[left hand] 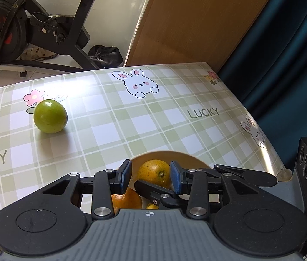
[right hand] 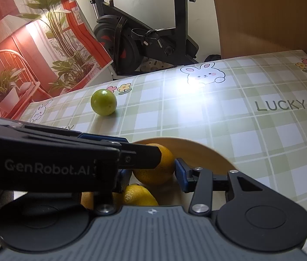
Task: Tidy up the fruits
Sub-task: 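Carry the tangerine onto the beige plate and open both tools, then move both tools to the small green lime on the table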
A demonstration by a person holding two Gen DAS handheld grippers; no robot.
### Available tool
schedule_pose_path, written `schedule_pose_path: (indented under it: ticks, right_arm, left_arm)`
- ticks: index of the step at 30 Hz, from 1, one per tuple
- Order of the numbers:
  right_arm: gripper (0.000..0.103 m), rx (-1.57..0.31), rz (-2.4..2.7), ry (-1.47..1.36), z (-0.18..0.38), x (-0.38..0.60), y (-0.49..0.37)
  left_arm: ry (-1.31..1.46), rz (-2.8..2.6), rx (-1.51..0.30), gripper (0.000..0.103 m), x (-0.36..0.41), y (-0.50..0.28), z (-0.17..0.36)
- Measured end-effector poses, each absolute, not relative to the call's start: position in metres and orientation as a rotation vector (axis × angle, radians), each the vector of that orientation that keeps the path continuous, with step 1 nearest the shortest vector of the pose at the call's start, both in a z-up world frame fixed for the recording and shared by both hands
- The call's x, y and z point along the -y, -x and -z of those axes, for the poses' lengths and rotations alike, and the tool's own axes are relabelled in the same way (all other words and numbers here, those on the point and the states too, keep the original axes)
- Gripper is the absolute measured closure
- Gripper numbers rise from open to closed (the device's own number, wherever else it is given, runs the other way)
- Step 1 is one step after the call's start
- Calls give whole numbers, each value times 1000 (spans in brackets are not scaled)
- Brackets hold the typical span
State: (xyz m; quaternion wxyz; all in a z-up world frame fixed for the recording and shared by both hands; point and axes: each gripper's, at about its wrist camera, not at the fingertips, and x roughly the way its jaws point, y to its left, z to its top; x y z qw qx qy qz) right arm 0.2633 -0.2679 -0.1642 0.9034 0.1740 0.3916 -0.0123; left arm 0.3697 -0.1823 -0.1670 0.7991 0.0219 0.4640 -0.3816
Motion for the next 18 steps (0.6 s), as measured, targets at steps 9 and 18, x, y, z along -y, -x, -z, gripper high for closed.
schedule_pose_path:
  ticks: [9,18]
  right_arm:
    - [56,-781,32,-280,158,261,-259]
    - [56,-703,30,-227,133,257,-258]
  left_arm:
    - [57,708,-853,62,134,-373,146]
    - [38,612,-778,62,93,-390,120]
